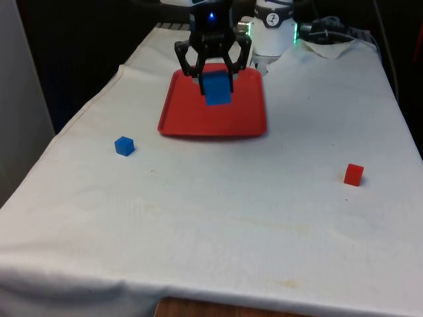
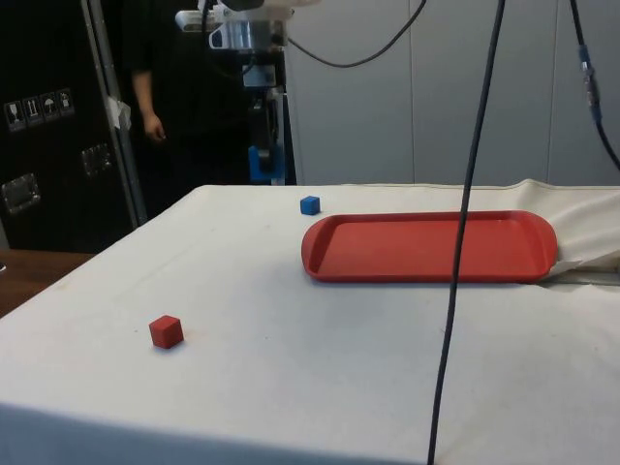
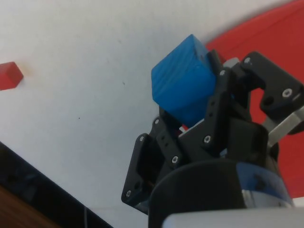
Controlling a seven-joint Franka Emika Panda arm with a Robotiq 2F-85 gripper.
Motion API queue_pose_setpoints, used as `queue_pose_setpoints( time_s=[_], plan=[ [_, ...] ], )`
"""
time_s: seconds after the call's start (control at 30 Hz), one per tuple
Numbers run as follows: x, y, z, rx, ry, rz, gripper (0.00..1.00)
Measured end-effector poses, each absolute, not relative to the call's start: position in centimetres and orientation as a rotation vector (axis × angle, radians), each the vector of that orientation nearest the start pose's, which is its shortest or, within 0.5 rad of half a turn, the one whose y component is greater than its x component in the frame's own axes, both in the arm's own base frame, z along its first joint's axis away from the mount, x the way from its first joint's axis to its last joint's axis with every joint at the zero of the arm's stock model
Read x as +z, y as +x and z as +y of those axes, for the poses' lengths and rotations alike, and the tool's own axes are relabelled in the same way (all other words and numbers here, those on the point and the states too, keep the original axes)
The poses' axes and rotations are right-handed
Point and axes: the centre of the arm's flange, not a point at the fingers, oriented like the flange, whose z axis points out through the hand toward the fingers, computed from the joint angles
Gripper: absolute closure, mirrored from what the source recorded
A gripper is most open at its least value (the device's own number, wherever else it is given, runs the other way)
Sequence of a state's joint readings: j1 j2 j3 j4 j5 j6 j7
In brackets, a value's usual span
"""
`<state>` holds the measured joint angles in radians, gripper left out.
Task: Pick up the largest block and place it onto the tray.
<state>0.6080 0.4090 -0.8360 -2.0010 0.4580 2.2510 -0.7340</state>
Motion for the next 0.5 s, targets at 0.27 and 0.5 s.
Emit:
queue_pose_setpoints(
  time_s=[0.27, 0.5],
  plan=[
    [30.9, 57.6, -10.2, -0.064, -3.059, -0.392, 1.0],
    [30.5, 56.5, -10.3, -0.07, -3.043, -0.395, 1.0]
  ],
)
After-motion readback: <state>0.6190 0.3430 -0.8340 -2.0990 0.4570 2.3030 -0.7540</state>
